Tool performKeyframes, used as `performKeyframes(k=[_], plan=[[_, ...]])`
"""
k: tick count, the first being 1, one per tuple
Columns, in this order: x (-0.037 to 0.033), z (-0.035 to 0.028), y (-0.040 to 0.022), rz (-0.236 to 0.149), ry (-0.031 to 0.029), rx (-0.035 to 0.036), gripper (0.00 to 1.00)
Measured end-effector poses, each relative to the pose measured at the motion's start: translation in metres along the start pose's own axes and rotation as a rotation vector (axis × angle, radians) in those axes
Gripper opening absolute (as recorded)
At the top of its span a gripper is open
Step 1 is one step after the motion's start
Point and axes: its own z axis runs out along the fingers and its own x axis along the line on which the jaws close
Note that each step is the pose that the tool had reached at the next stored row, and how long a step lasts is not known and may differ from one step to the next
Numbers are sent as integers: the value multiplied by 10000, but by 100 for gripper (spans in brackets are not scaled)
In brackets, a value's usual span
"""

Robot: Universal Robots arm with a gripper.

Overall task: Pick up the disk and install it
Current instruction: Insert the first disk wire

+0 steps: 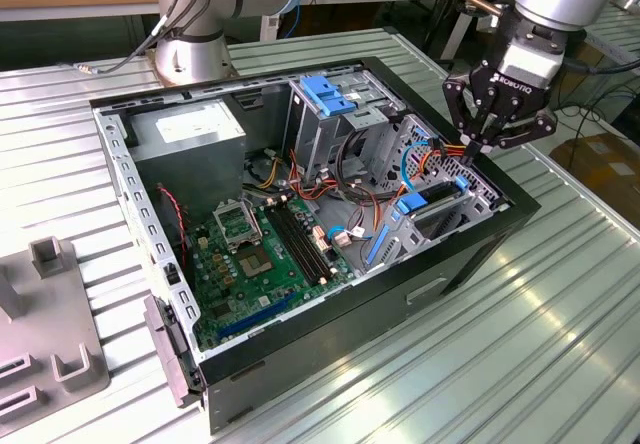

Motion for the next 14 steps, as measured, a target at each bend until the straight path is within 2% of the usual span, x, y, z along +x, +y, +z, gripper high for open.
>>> performKeyframes(k=[7,8,9,10,14], plan=[[9,1,-16,-675,0,45,11],[11,0,-19,-816,0,55,17],[12,1,-23,-929,-1,62,17],[14,1,-25,-998,0,67,24],[21,1,-38,-1325,0,89,24]])
